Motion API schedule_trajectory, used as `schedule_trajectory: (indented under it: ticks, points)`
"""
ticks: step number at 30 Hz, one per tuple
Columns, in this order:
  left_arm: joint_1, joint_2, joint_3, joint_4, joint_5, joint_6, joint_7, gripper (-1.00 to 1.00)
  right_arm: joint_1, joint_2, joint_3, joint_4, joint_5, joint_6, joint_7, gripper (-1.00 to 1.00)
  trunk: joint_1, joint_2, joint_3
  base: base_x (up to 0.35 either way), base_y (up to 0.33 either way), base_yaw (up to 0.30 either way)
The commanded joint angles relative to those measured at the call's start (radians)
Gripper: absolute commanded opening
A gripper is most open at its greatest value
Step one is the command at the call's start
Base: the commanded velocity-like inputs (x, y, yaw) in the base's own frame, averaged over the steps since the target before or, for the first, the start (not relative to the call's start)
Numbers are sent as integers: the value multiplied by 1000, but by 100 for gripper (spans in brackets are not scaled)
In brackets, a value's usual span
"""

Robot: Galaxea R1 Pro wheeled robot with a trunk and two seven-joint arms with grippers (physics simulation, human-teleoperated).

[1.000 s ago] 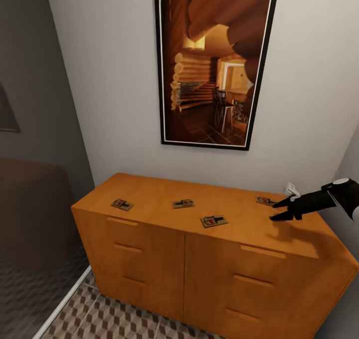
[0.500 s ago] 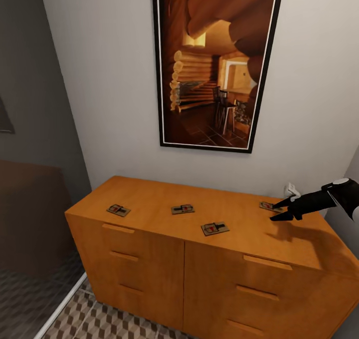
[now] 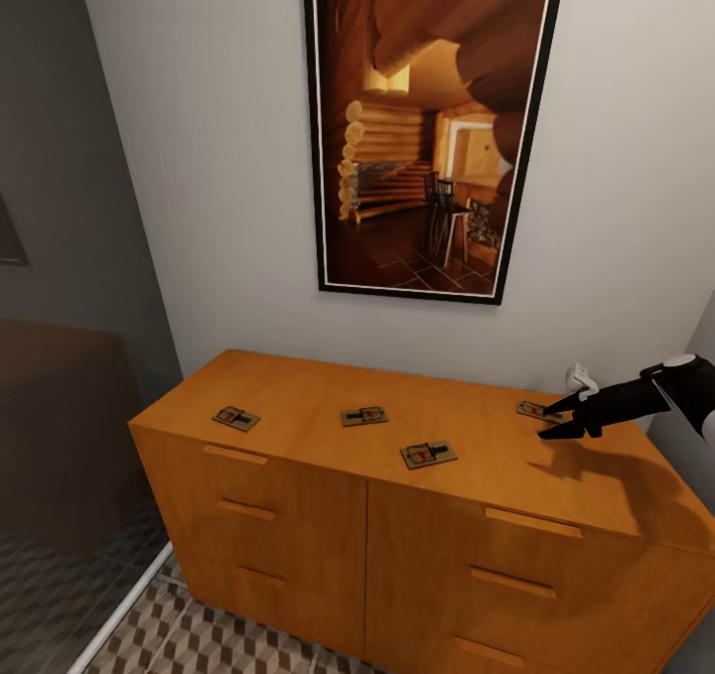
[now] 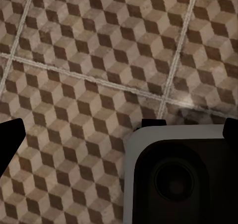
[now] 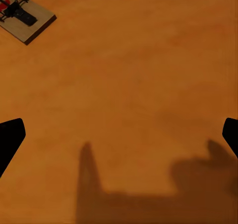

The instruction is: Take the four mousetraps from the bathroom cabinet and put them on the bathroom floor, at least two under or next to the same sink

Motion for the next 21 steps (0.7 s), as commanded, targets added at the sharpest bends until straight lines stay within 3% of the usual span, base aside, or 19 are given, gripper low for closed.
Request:
schedule_trajectory:
  ticks: [1, 8, 21]
  points:
    - [-1, 0, -1, 2, 0, -5, 3, 100, 0, 0, 1, -1, 0, 8, 2, 100, 0, -1, -1, 20, 0, 0]
    - [-1, 0, -1, 2, 0, -5, 3, 100, 1, -2, 1, 1, 6, 7, 0, 100, 0, -1, -1, 93, 0, 0]
    - [-1, 4, -1, 9, 0, -5, 3, 100, 1, -2, 1, 8, 54, -19, -1, 100, 0, -1, -1, 66, 0, 0]
